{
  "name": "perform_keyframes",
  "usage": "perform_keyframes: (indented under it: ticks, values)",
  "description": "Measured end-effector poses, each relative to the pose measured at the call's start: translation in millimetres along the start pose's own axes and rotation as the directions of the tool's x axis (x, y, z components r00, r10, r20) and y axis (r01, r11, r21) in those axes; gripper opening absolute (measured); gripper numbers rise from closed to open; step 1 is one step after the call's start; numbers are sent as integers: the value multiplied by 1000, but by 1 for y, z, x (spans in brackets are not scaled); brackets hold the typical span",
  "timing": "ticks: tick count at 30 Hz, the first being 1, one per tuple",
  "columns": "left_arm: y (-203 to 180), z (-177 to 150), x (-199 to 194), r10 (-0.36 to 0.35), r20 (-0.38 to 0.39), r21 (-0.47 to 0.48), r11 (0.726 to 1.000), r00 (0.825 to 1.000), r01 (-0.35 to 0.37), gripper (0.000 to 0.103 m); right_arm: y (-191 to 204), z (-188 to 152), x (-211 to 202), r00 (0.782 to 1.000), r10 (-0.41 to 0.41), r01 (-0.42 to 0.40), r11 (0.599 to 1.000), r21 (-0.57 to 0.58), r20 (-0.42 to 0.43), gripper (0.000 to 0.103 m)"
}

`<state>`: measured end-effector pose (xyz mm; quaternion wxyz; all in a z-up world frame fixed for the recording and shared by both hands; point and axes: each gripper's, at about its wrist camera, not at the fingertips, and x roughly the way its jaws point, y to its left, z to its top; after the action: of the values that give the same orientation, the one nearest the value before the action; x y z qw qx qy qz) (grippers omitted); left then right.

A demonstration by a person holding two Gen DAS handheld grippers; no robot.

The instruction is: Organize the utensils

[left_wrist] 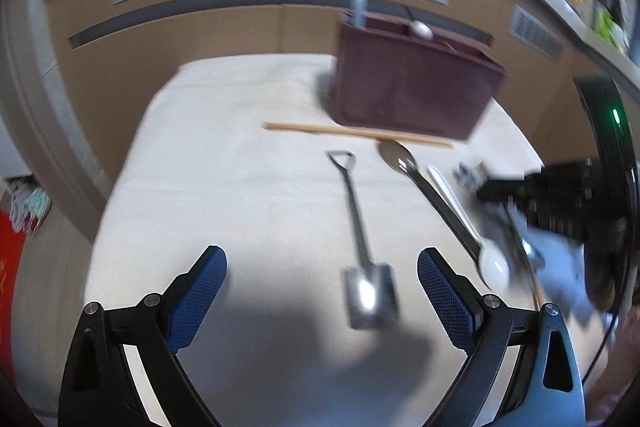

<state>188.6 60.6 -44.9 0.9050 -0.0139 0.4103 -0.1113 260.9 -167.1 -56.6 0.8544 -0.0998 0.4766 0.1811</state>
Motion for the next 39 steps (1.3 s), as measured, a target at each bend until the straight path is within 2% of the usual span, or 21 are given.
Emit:
perform_keyframes:
  ticks: [4, 7, 8, 10, 11, 12, 13, 14, 15, 16, 18, 21, 30, 32, 37, 38, 39]
  values:
    - [-18, -9, 3, 20, -32, 40, 999, 999, -18, 86, -20, -14, -11, 999, -19, 16, 998, 62, 38, 9]
    - [-23, -15, 6, 55, -56, 31, 998, 997, -53, 72, -23, -24, -22, 995, -39, 31, 996, 86, 91, 11]
    - [-24, -16, 8, 59, -69, 22, 998, 996, -58, 64, -22, -28, -25, 994, -40, 30, 995, 93, 106, 13]
    - [-24, -18, 13, 58, -99, -2, 998, 993, -58, 60, -24, -31, -29, 991, -34, 19, 993, 113, 131, 17]
    - [-24, -19, 16, 63, -109, -14, 998, 992, -65, 60, -27, -32, -32, 989, -27, 8, 992, 128, 148, 25]
    - [-25, -19, 18, 75, -112, -16, 997, 991, -77, 60, -27, -34, -35, 987, -26, 4, 990, 140, 159, 40]
    - [-27, -19, 19, 87, -108, -12, 996, 990, -89, 60, -28, -36, -37, 985, -32, 6, 988, 151, 169, 49]
    - [-30, -18, 21, 97, -108, -5, 995, 989, -98, 60, -30, -38, -42, 982, -50, 18, 985, 170, 185, 67]
    - [-33, -17, 23, 106, -106, 3, 994, 989, -107, 57, -31, -40, -46, 978, -69, 33, 983, 183, 199, 75]
    - [-34, -17, 24, 113, -102, 8, 994, 988, -113, 54, -32, -44, -50, 972, -94, 52, 980, 194, 213, 76]
    - [-35, -15, 24, 112, -96, 5, 994, 989, -112, 34, -31, -45, -52, 968, -123, 79, 977, 201, 217, 79]
    - [-32, -10, 18, 103, -80, -4, 995, 991, -104, 33, -31, -50, -55, 965, -141, 97, 975, 198, 222, 88]
    - [-21, 14, -29, 131, 81, -14, 991, 988, -130, 33, -20, -46, -62, 962, -136, 99, 982, 162, 237, 89]
    - [-20, 21, -38, 130, 116, -13, 992, 985, -129, 27, -15, -43, -62, 961, -136, 102, 984, 148, 239, 89]
    - [-14, 33, -55, 101, 183, -19, 995, 978, -99, 23, -6, -37, -61, 959, -148, 123, 986, 115, 243, 88]
    - [-13, 34, -57, 92, 192, -17, 996, 977, -91, 23, -5, -35, -59, 959, -151, 128, 986, 109, 238, 84]
    - [-12, 34, -59, 91, 198, -15, 996, 976, -90, 23, -4, -32, -56, 962, -152, 131, 986, 104, 228, 74]
